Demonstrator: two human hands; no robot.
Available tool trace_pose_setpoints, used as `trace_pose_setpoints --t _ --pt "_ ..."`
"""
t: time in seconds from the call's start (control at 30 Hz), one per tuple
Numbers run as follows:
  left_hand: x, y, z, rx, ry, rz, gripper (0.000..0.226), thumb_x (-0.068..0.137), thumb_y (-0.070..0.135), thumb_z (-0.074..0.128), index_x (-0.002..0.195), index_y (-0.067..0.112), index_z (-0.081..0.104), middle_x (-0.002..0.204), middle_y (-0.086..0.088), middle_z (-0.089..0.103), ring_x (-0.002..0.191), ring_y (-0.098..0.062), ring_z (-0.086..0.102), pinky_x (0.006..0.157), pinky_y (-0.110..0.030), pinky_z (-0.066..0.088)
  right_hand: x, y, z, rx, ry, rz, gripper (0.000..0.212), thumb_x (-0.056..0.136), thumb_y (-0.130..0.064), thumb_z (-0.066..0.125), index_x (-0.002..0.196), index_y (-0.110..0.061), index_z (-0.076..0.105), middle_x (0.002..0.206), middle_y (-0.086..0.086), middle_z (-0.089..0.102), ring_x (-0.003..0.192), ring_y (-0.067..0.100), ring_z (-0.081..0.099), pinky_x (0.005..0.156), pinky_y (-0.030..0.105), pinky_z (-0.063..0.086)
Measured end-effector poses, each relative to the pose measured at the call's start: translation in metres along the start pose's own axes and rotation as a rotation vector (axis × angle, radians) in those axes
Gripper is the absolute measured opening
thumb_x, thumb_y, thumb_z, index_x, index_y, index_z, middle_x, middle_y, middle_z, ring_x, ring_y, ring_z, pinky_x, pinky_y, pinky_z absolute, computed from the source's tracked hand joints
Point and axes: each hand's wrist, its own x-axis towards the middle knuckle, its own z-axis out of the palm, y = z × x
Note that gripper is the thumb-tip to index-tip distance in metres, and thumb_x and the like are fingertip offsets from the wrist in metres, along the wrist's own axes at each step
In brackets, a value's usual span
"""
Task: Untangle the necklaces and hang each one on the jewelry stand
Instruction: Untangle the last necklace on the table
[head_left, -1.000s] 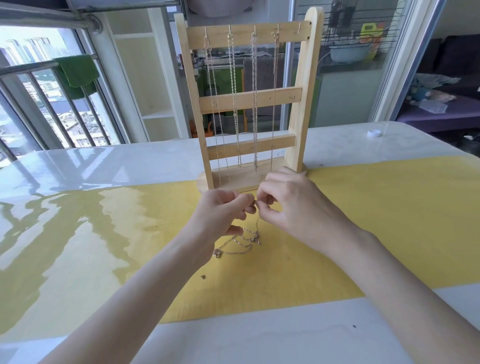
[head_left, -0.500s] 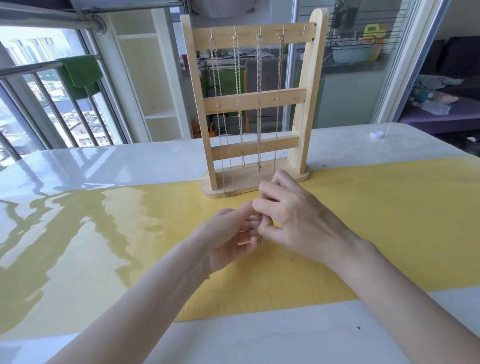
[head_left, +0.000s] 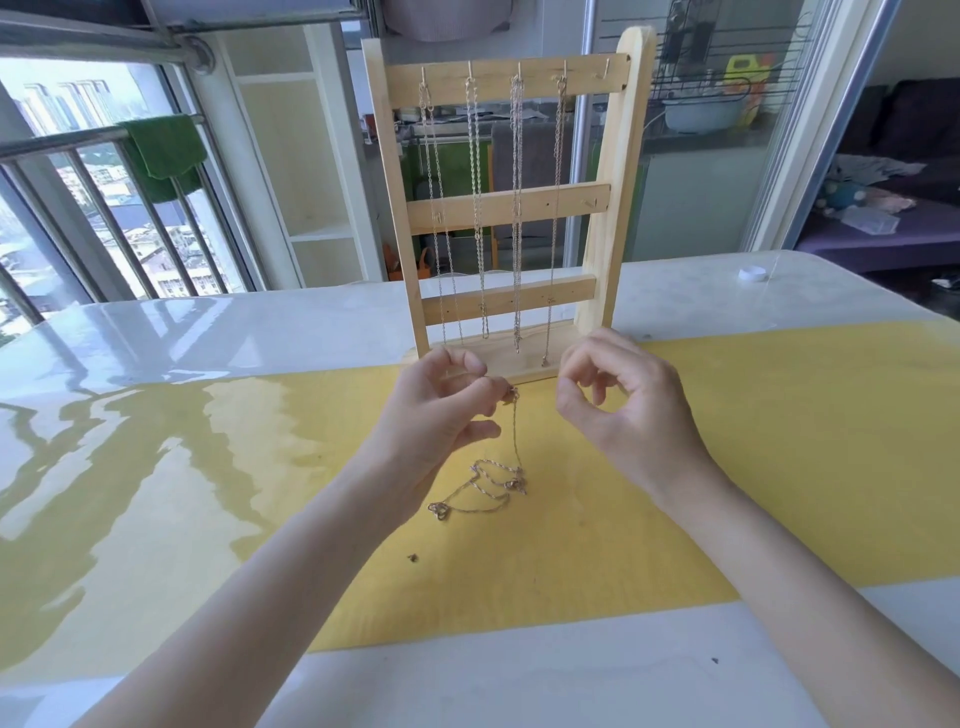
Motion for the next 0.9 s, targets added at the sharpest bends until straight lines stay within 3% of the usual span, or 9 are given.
trace_pose_setpoints --t 0.13,0.27,0.4,0.5,0.57,0.67,0.77,0.9 --pt "0.001 0.0 0.0 0.023 -0.002 0.019 0.019 0.087 0.0 0.061 0.082 0.014 0.049 0.06 0.009 0.062 0.058 -0.005 0.053 0.057 -0.019 0.049 0.004 -0.007 0.0 0.198 -0.097 0.126 0.008 0.073 -0.033 0.071 0.077 -0.028 0.067 0.077 -0.011 0.063 0.069 0.007 0.055 0.066 0.021 0.047" --pt "0.0 0.0 0.001 0.043 -0.021 0.028 0.016 0.089 0.002 0.059 0.083 0.014 0.05 0.061 0.01 0.059 0.061 -0.006 0.051 0.058 -0.02 0.05 0.004 -0.011 0.002 0.192 -0.198 0.233 0.018 0.079 -0.009 0.074 0.077 -0.026 0.071 0.076 -0.002 0.071 0.068 0.009 0.059 0.068 0.023 0.048" --pt "0.002 0.002 0.0 -0.002 -0.021 -0.013 0.017 0.094 0.002 0.051 0.082 0.014 0.051 0.071 0.002 0.052 0.058 -0.007 0.046 0.054 -0.02 0.048 0.003 -0.013 0.0 0.049 -0.168 0.242 0.023 0.077 0.003 0.068 0.068 -0.018 0.064 0.061 -0.011 0.059 0.059 0.002 0.05 0.06 0.014 0.041" --pt "0.002 0.003 0.0 -0.015 -0.04 -0.053 0.016 0.095 0.004 0.05 0.082 0.014 0.052 0.072 0.001 0.051 0.056 -0.007 0.047 0.052 -0.02 0.048 0.004 -0.014 -0.003 0.103 -0.157 0.296 0.024 0.08 0.0 0.067 0.072 -0.022 0.061 0.071 -0.007 0.064 0.067 0.004 0.057 0.068 0.023 0.048" --pt "0.001 0.002 0.001 0.014 -0.047 -0.043 0.015 0.095 0.005 0.05 0.083 0.014 0.052 0.073 0.002 0.052 0.056 -0.007 0.048 0.054 -0.019 0.049 0.004 -0.015 0.0 0.181 -0.245 0.379 0.018 0.081 -0.01 0.071 0.084 -0.026 0.062 0.082 -0.003 0.07 0.081 0.016 0.063 0.077 0.029 0.051" --pt "0.001 0.002 0.002 0.042 -0.053 -0.023 0.016 0.095 0.006 0.049 0.083 0.014 0.054 0.073 0.003 0.05 0.056 -0.005 0.047 0.056 -0.019 0.048 0.002 -0.017 0.007 0.207 -0.311 0.405 0.019 0.079 -0.007 0.073 0.081 -0.024 0.064 0.073 -0.002 0.07 0.073 0.02 0.064 0.079 0.034 0.051" --pt "0.001 0.004 0.002 0.045 -0.062 -0.023 0.017 0.096 0.011 0.049 0.082 0.015 0.057 0.072 0.004 0.047 0.055 -0.005 0.044 0.057 -0.019 0.047 0.004 -0.017 0.004 0.162 -0.282 0.381 0.023 0.079 -0.002 0.07 0.07 -0.022 0.065 0.066 -0.006 0.064 0.067 0.01 0.059 0.071 0.027 0.05" --pt "0.002 0.007 0.0 0.114 -0.083 -0.03 0.021 0.098 0.011 0.046 0.082 0.013 0.059 0.073 0.002 0.043 0.052 -0.005 0.039 0.054 -0.018 0.045 0.008 -0.019 -0.005 0.119 -0.253 0.391 0.022 0.082 -0.003 0.065 0.068 -0.019 0.061 0.067 -0.011 0.059 0.067 0.004 0.053 0.066 0.015 0.043"
